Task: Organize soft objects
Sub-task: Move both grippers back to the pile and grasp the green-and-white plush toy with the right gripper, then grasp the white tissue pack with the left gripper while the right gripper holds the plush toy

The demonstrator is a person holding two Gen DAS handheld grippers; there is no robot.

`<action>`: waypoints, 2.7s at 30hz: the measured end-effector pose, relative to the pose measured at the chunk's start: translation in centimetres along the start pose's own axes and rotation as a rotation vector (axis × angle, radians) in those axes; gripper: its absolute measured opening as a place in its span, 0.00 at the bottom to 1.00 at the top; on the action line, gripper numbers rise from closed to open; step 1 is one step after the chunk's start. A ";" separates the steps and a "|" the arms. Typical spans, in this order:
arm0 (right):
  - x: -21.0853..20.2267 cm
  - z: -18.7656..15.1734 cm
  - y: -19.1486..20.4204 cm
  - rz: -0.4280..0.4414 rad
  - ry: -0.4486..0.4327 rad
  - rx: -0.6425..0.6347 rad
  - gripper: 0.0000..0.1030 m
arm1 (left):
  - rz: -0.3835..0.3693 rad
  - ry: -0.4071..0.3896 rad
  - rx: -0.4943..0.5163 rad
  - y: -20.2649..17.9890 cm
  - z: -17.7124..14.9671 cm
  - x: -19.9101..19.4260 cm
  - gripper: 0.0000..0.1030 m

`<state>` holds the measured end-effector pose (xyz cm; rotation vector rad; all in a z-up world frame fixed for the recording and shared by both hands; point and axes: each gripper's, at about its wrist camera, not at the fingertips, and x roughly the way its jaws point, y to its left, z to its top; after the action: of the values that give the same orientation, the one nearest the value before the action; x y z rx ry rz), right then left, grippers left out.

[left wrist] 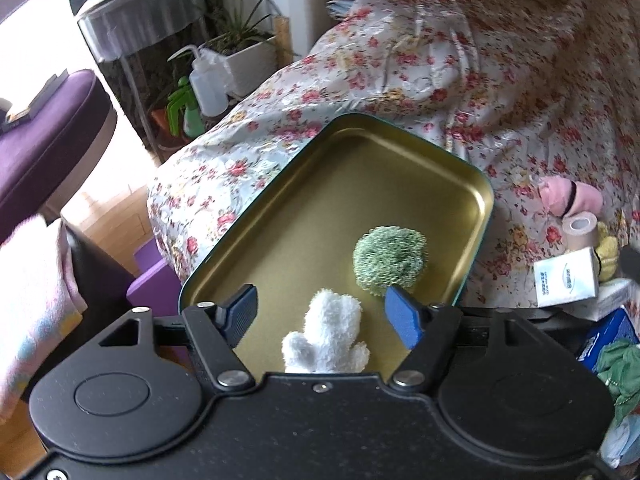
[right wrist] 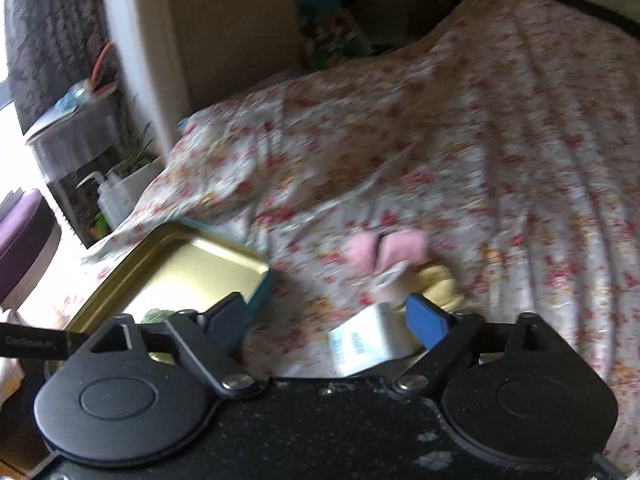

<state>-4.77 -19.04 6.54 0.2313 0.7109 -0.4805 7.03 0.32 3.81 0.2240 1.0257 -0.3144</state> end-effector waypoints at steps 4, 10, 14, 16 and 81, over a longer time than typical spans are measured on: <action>-1.5 -0.5 -2.7 -0.080 -0.102 0.008 1.00 | 0.000 -0.025 0.047 -1.6 -0.2 -0.3 0.68; -2.9 -0.7 -5.9 -0.158 -0.180 0.027 1.00 | -0.033 -0.051 0.106 -4.3 -0.4 -0.7 0.68; -3.2 -0.4 -7.8 -0.164 -0.186 0.081 1.00 | -0.064 -0.063 0.135 -6.1 -0.5 -1.0 0.69; -3.4 -0.6 -8.6 -0.179 -0.206 0.101 1.00 | -0.085 -0.066 0.147 -7.0 -0.5 -1.1 0.69; 1.3 -6.6 -9.1 0.001 0.251 0.036 0.68 | -0.184 -0.021 0.225 -14.6 -0.8 0.5 0.73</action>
<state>-12.18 -24.99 0.37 0.3296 0.9478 -0.4678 1.37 -13.07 2.47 0.3289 0.9919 -0.5992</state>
